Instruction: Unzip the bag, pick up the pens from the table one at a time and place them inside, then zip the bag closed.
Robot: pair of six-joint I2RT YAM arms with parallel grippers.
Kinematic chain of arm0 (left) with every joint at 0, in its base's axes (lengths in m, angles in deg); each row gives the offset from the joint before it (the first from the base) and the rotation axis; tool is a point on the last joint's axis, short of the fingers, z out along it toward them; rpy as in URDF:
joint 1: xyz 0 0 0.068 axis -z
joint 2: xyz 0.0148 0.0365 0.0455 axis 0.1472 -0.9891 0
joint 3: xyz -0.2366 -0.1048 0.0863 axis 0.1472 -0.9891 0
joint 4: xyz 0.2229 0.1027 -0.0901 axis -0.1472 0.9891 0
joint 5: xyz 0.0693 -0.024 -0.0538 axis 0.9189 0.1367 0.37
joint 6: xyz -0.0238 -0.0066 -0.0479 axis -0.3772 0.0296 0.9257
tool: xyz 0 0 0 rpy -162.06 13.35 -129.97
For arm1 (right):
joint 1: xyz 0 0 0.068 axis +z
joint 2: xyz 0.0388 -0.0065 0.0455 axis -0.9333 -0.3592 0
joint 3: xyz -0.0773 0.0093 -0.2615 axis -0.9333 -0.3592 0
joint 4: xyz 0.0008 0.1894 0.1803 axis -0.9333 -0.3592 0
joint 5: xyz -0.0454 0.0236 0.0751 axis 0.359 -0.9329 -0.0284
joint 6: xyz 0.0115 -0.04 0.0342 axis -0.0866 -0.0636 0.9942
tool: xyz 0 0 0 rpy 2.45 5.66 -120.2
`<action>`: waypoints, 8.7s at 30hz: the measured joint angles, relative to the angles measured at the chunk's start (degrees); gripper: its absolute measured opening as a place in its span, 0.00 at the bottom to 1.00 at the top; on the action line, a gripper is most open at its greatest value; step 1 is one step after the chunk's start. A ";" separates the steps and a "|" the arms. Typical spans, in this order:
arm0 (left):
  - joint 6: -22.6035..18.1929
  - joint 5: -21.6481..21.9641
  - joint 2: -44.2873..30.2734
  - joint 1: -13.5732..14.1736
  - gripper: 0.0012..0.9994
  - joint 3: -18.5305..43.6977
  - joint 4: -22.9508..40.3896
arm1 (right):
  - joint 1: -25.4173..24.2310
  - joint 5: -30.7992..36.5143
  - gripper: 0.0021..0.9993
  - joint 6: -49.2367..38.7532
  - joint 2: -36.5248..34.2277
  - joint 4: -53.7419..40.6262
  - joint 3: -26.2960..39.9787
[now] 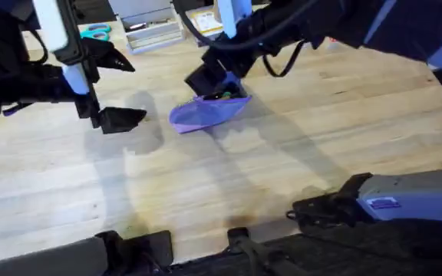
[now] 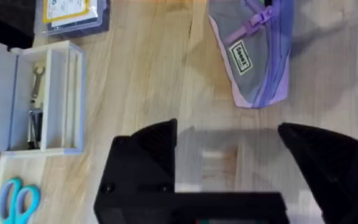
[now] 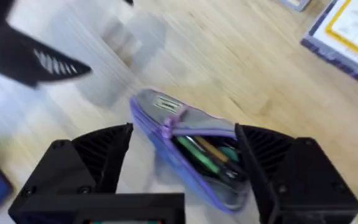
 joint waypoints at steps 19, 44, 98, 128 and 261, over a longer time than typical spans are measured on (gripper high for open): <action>3.24 -3.41 -5.95 2.27 0.99 0.02 0.22 | 3.21 -0.15 1.00 21.08 -1.71 4.36 0.00; 3.25 -4.26 -5.95 2.27 0.99 0.02 -0.04 | 4.05 -0.17 0.97 21.71 -14.57 5.88 0.00; 3.42 -5.95 -5.95 2.40 0.99 0.02 2.28 | 2.39 -6.88 0.03 21.45 -9.83 2.46 0.00; 3.93 -6.91 -13.40 12.82 0.09 0.04 -1.75 | 2.11 -6.64 0.03 21.29 -9.55 5.05 -0.11; 37.63 20.98 14.37 11.93 1.00 7.48 2.35 | -29.38 2.89 1.00 13.51 16.54 -22.05 -0.59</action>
